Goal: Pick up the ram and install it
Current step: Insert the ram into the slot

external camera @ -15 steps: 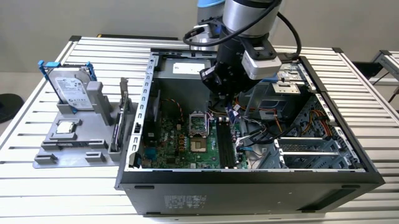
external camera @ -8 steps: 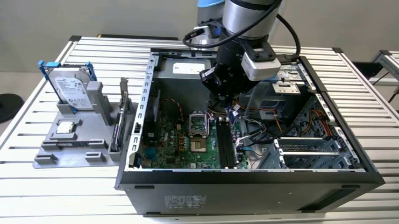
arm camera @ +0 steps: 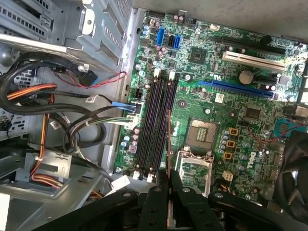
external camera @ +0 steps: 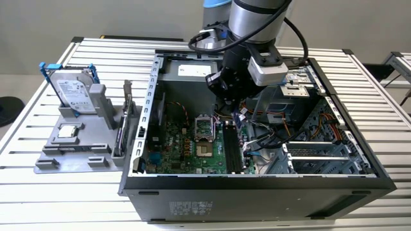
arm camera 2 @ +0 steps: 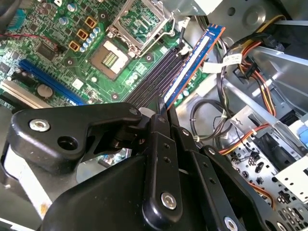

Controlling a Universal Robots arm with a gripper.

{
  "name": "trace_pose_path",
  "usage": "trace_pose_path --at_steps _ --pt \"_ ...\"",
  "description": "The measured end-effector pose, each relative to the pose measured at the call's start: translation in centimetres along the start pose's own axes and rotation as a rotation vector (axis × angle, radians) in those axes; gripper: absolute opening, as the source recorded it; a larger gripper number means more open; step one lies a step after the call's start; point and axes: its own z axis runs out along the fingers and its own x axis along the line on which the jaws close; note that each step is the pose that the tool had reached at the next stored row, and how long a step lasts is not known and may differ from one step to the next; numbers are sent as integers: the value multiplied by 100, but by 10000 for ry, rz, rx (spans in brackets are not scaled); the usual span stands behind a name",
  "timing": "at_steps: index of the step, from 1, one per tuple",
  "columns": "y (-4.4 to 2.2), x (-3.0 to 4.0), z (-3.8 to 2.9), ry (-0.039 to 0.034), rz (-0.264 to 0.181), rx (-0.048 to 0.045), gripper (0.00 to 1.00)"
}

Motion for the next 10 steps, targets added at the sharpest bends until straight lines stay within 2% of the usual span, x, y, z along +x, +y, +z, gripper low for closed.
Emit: trace_pose_path --at_steps 5,10 --pt "2 -1 63 -7 88 -1 0" --pt "4 -2 135 20 760 -7 0"
